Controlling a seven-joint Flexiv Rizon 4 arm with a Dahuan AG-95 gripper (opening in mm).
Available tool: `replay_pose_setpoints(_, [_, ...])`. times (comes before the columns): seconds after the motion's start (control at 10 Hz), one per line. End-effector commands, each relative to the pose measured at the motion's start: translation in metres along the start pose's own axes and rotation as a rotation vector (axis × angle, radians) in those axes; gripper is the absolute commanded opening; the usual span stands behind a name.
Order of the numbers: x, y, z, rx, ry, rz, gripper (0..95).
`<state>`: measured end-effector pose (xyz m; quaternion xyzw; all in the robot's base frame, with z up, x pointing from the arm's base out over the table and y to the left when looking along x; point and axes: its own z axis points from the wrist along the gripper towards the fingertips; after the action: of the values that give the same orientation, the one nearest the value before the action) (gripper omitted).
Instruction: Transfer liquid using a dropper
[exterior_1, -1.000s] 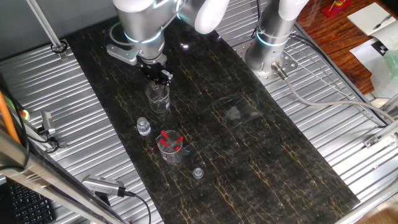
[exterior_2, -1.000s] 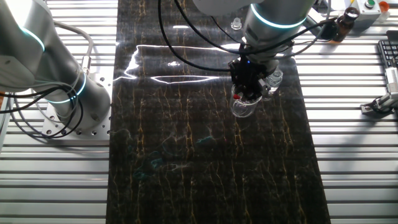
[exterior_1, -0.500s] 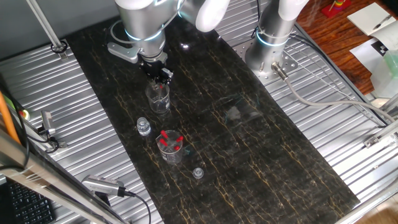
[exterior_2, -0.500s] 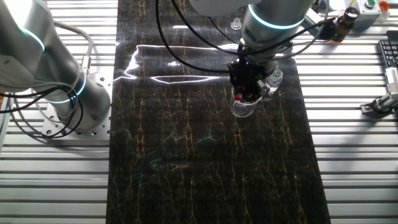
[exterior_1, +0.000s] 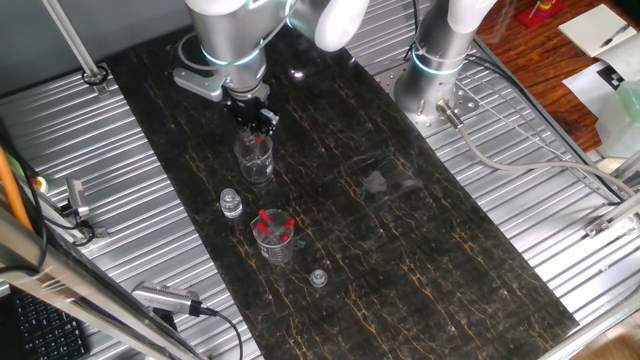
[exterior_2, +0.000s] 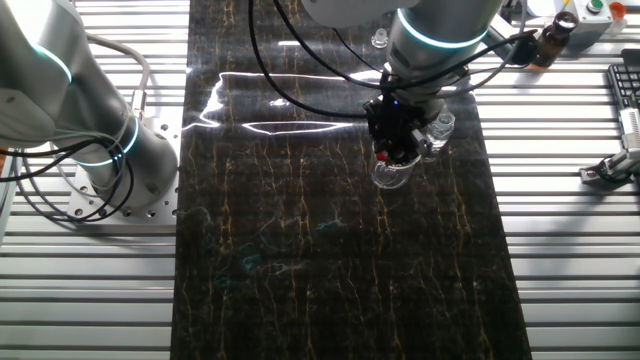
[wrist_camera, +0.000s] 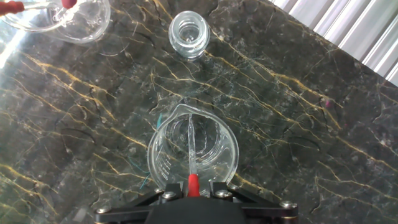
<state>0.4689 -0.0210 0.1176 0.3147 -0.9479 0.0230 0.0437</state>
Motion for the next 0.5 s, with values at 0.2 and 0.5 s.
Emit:
replay_pose_setpoints(0.2, [-0.0001,-0.0001,0.0002,0.0,-0.001,0.001,19.0])
replay_pose_setpoints(0.5, [-0.0001,-0.0001,0.0002,-0.001,-0.001,0.006,0.0])
